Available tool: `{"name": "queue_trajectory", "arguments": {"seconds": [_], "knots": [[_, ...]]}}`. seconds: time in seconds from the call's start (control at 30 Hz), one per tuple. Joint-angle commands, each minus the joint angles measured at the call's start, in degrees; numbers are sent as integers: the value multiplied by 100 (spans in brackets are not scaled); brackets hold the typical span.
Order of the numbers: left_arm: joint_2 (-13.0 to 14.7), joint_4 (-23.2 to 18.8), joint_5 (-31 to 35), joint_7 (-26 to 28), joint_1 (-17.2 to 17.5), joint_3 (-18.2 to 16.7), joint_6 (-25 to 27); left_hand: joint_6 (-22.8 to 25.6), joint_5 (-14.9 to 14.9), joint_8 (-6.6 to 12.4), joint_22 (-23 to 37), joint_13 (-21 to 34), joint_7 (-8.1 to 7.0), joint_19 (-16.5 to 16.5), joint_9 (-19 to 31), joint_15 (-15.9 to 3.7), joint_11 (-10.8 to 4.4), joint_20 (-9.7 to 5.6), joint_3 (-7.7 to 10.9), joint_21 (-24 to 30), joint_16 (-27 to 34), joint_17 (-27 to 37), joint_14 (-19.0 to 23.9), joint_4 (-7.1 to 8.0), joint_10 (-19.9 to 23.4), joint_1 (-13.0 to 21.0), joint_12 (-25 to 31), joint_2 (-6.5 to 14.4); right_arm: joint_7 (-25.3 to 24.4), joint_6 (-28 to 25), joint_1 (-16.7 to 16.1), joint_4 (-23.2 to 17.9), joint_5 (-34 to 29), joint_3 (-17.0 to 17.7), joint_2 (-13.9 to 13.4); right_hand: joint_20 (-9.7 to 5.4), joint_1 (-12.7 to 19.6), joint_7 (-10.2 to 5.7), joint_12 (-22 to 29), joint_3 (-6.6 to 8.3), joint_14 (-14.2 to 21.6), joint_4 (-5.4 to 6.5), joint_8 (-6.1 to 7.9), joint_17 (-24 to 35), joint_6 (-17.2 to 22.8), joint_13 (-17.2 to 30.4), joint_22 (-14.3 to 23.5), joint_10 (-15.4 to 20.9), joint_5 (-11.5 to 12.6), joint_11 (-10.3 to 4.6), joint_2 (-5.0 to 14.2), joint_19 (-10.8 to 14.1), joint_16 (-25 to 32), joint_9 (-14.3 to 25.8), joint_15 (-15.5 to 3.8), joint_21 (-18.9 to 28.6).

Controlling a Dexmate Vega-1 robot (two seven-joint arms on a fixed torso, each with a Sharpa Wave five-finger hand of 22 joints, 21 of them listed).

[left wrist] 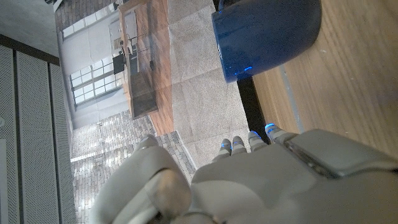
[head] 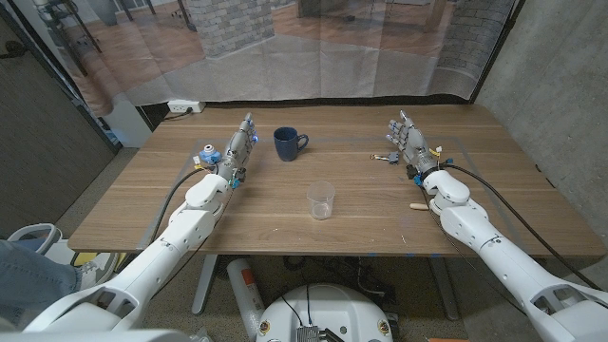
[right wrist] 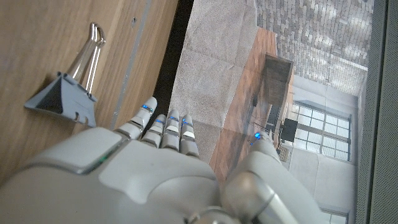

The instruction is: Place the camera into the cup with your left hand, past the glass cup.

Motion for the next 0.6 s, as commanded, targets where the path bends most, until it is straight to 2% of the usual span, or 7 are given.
{"name": "queue_trajectory", "arguments": {"seconds": [0.03, 0.13, 0.27, 0.6], "knots": [[-1711, -66, 1915, -1171, 158, -2018, 664, -708, 35, 38, 27, 27, 31, -535, 31, 13, 3, -213, 22, 46, 24, 15, -489, -5, -548, 56, 35, -6, 826, -602, -261, -153, -1335, 1434, 1213, -257, 29, 5, 38, 23, 54, 7, 25, 27, 31, 29, 13, 45, 46, -8, -21, 46, 33, 21, 12, 4], [-2071, 34, 2280, -1463, 76, -2388, 651, -644, 43, 56, 27, 27, 26, -518, 31, 7, 4, -190, 12, 50, 38, 15, -440, -8, -495, 59, 50, -9, 1025, -660, -294, -162, -1557, 1709, 1549, -250, 24, 2, 36, 17, 56, 8, 21, 27, 17, 29, 14, 37, 54, -7, -25, 41, 33, 21, 10, -7], [-2422, 17, 2743, -1714, 5, -2760, 695, -538, 59, 81, 27, 26, 44, -449, 31, 16, 24, -180, -5, 70, 59, 14, -354, -15, -379, 67, 82, -10, 1236, -678, -275, -167, -1906, 1968, 1835, -250, 21, -7, 35, 11, 53, 8, 12, 26, -8, 30, 15, 31, 65, -15, -29, 39, 32, 21, 10, -20], [-2980, -410, 3546, -2113, 6, -3328, 971, -418, 79, 106, 27, 25, 40, -407, 31, 21, 32, -163, -19, 76, 59, 13, -305, -24, -301, 83, 92, -3, 1602, -711, -202, -136, -2428, 2449, 2255, -234, 26, -16, 34, 3, 46, 3, 14, 23, -19, 31, 16, 19, 95, -16, -28, 31, 28, 22, 17, -56]]}}
